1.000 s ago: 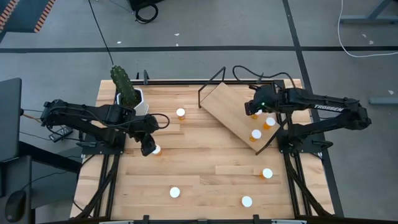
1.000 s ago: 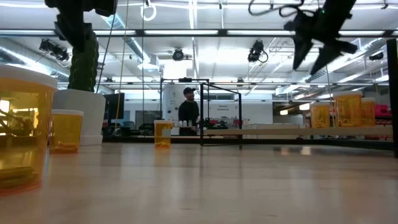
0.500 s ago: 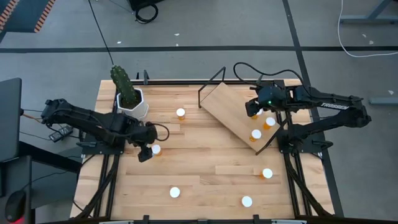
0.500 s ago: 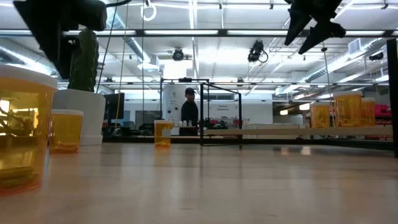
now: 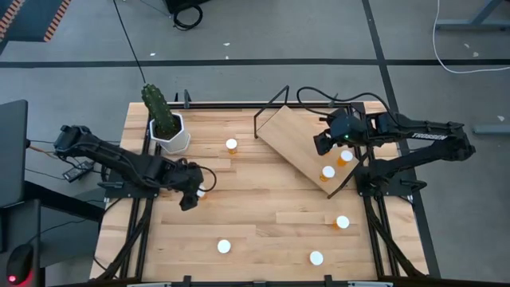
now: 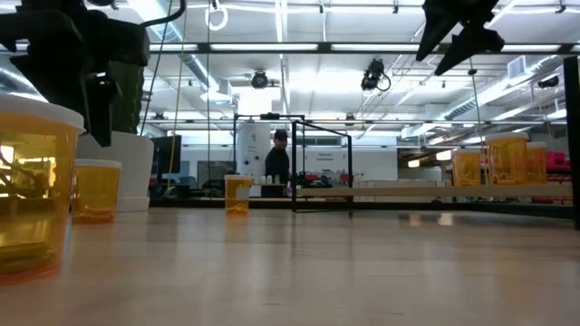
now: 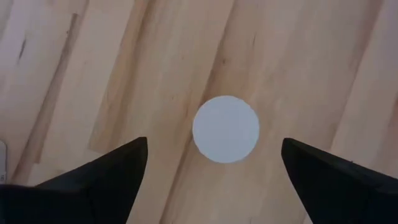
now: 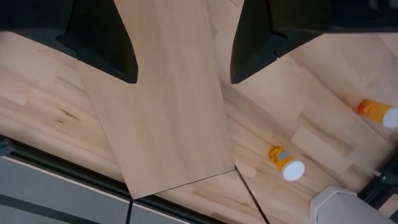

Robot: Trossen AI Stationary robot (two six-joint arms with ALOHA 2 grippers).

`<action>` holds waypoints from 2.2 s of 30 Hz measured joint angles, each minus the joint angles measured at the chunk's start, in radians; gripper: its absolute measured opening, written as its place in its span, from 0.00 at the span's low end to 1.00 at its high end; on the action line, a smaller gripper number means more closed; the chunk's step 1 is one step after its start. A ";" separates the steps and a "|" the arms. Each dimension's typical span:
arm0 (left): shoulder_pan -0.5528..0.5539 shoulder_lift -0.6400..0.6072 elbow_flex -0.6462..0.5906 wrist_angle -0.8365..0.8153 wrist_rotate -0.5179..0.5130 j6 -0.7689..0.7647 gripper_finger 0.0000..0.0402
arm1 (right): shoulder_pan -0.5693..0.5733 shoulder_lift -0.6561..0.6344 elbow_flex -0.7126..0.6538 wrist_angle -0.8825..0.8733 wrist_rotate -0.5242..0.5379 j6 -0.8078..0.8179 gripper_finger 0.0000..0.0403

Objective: Pick and place medicine bottles onto shelf by color
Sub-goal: Put the orange pill bottle on the shelf aligned with the middle right orange pill bottle

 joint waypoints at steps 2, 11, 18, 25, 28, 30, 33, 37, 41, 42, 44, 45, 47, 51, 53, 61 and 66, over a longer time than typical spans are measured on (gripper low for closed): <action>-0.008 0.000 -0.021 0.055 0.000 0.009 0.94 | 0.005 0.000 0.000 0.000 0.000 0.000 0.65; -0.050 0.000 -0.087 0.137 0.012 0.068 0.94 | 0.006 0.000 0.000 0.000 -0.004 0.014 0.65; -0.050 0.000 -0.115 0.145 -0.002 0.054 0.94 | 0.006 0.000 0.000 0.000 -0.004 0.040 0.65; -0.049 0.000 -0.115 0.159 -0.061 0.055 0.94 | 0.006 0.000 0.000 0.000 -0.004 0.071 0.65; -0.049 0.018 -0.115 0.178 -0.067 0.055 0.94 | 0.006 0.000 0.000 0.000 -0.003 0.090 0.65; -0.048 0.042 -0.115 0.189 -0.060 0.054 0.94 | 0.006 0.000 0.000 0.000 -0.002 0.091 0.65; -0.048 0.097 -0.115 0.205 -0.025 0.049 0.94 | 0.006 0.000 0.000 0.000 0.000 0.092 0.65; -0.048 0.155 -0.115 0.206 -0.017 0.023 0.94 | 0.006 0.000 0.000 0.000 -0.003 0.100 0.65; -0.048 0.172 -0.115 0.211 -0.017 -0.005 0.94 | 0.006 0.000 0.000 0.000 -0.010 0.106 0.65; -0.048 0.171 -0.115 0.210 -0.017 -0.006 0.94 | 0.006 0.000 0.000 0.000 -0.013 0.107 0.65; -0.048 0.170 -0.109 0.207 -0.017 -0.006 0.94 | 0.006 0.000 0.000 0.000 -0.014 0.106 0.65; -0.048 0.170 -0.104 0.204 -0.017 -0.006 0.94 | 0.006 0.000 0.000 0.000 -0.015 0.107 0.65; -0.048 0.170 -0.091 0.206 -0.017 -0.005 0.94 | 0.006 0.000 0.000 0.000 -0.015 0.106 0.65; -0.048 0.170 -0.071 0.206 -0.046 -0.006 0.93 | 0.006 0.000 0.000 0.000 -0.015 0.106 0.65; -0.048 0.170 -0.065 0.206 -0.057 -0.002 0.91 | 0.006 0.000 0.000 0.000 -0.015 0.106 0.65; -0.048 0.170 -0.065 0.181 -0.056 0.000 0.79 | 0.006 0.000 0.000 0.000 -0.015 0.106 0.65; -0.048 0.170 -0.065 0.181 -0.038 -0.031 0.71 | 0.006 0.000 0.000 0.000 -0.015 0.106 0.65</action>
